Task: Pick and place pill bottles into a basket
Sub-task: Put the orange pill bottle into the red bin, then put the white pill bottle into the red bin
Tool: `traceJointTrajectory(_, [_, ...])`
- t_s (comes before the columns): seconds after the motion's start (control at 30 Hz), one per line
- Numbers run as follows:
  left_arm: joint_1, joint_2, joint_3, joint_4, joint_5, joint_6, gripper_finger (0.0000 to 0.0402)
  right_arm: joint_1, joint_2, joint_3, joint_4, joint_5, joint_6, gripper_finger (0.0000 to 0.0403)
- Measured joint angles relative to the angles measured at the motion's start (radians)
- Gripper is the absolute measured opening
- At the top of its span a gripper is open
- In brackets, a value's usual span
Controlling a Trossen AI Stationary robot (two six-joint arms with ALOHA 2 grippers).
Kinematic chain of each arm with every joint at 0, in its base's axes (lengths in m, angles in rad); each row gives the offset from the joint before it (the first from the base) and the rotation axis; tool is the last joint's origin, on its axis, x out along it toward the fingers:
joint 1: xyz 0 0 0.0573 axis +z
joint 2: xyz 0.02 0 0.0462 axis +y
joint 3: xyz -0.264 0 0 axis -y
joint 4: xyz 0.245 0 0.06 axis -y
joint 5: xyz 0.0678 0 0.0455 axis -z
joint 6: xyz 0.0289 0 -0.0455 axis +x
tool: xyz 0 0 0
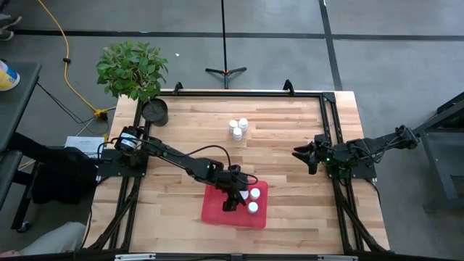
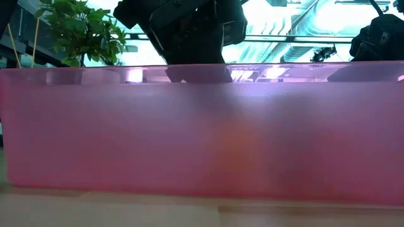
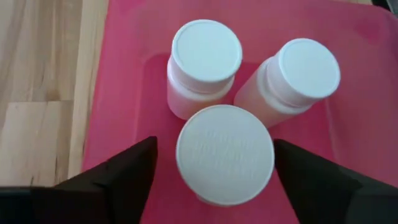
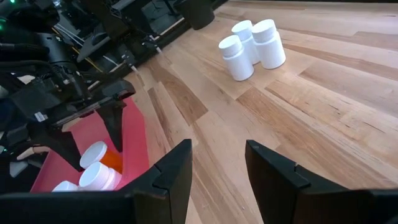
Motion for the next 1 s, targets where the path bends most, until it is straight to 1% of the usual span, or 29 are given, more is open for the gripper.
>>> traceJointTrajectory(0.1, [0.000, 0.000, 0.000, 0.005, -0.004, 0.000, 0.0385, 0.000, 0.000, 0.000, 0.000, 0.000, 0.000, 0.0140])
traceJointTrajectory(0.17, [0.000, 0.000, 0.000, 0.007, -0.005, 0.000, 0.0396, 0.000, 0.000, 0.000, 0.000, 0.000, 0.000, 0.0140])
traceJointTrajectory(0.37, [0.000, -0.002, 0.000, 0.006, -0.020, 0.000, 0.0385, 0.000, 0.000, 0.000, 0.000, 0.000, -0.003, 0.0140])
traceJointTrajectory(0.5, [0.000, -0.013, 0.000, 0.002, -0.023, 0.000, 0.0389, 0.000, 0.000, 0.000, 0.000, 0.000, -0.003, 0.0140])
traceJointTrajectory(0.63, [0.000, -0.046, 0.001, -0.015, -0.031, 0.000, 0.0398, 0.000, 0.000, 0.000, 0.000, 0.000, -0.003, 0.0140])
traceJointTrajectory(0.83, [0.000, -0.108, 0.000, -0.085, -0.051, 0.004, 0.0395, 0.000, 0.004, 0.000, 0.000, -0.008, -0.003, 0.0140])
traceJointTrajectory(1.0, [0.000, -0.174, 0.000, -0.144, -0.120, 0.026, 0.0399, 0.000, 0.008, 0.000, 0.000, -0.012, -0.002, 0.0140])
